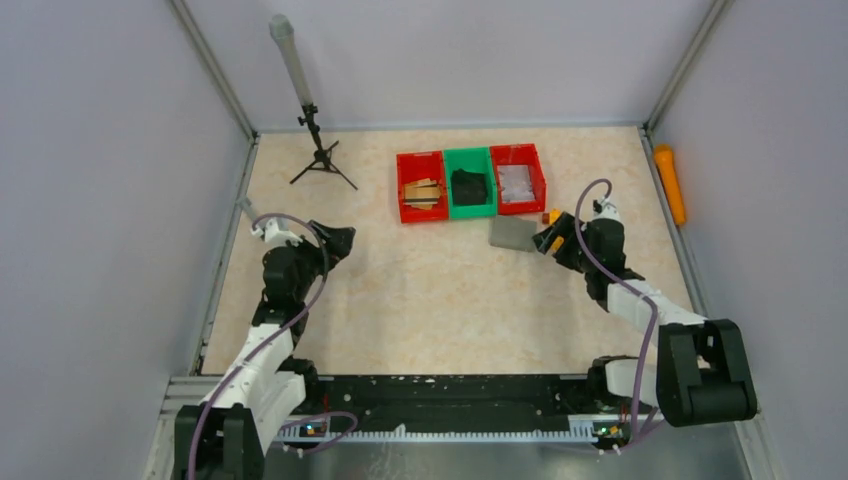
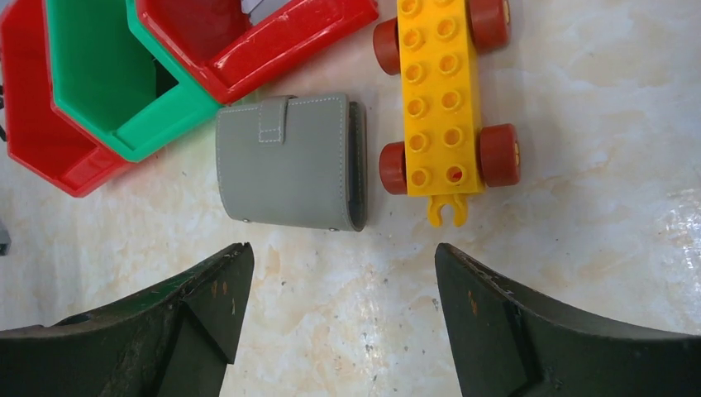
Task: Take the credit cards out of the card holder
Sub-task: Move the card holder to the center of the board.
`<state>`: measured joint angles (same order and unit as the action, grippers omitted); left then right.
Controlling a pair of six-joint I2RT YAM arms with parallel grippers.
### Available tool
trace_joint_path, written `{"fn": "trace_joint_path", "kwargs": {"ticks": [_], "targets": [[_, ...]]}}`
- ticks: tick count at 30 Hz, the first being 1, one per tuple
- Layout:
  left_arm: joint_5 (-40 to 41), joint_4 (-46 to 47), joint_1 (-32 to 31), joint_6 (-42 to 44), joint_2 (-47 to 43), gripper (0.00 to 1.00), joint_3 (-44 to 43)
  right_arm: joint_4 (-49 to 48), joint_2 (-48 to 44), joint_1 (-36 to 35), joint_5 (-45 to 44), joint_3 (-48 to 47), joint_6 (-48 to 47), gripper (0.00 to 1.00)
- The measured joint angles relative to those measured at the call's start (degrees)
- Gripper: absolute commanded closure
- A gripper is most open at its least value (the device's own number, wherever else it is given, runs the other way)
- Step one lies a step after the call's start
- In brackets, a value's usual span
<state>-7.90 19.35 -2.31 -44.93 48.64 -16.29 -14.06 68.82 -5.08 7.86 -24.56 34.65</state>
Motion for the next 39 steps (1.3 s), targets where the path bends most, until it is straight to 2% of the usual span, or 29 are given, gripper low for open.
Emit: {"fn": "trace_joint_path", "kwargs": {"ticks": [12, 18, 25, 33, 39], "targets": [[-3.23, 2.73, 0.0, -1.03, 2.45, 0.01, 0.68, -3.5, 5.35, -0.52, 3.08, -0.74, -0.33, 0.24], [-6.45, 4.37, -0.15, -1.31, 4.15, 0.01, 0.68, -2.6, 11.26, -4.37, 0.9, -5.92, -2.67, 0.25], [-11.26, 7.76, -1.99, -1.38, 7.19, 0.01, 0.11, -0.87, 17.97, -6.91, -2.86, -11.28, -4.55, 0.31], [-13.86, 8.79, -4.24, -0.55, 9.75, 0.01, -1.55, 0.83, 19.89, -7.52, -3.08, -12.26, -5.33, 0.55], [-15.74, 9.66, -6.03, 0.66, 12.02, 0.01, -2.99, 0.44, 20.79, -7.58, -0.2, -12.63, -5.79, 0.97]]}}
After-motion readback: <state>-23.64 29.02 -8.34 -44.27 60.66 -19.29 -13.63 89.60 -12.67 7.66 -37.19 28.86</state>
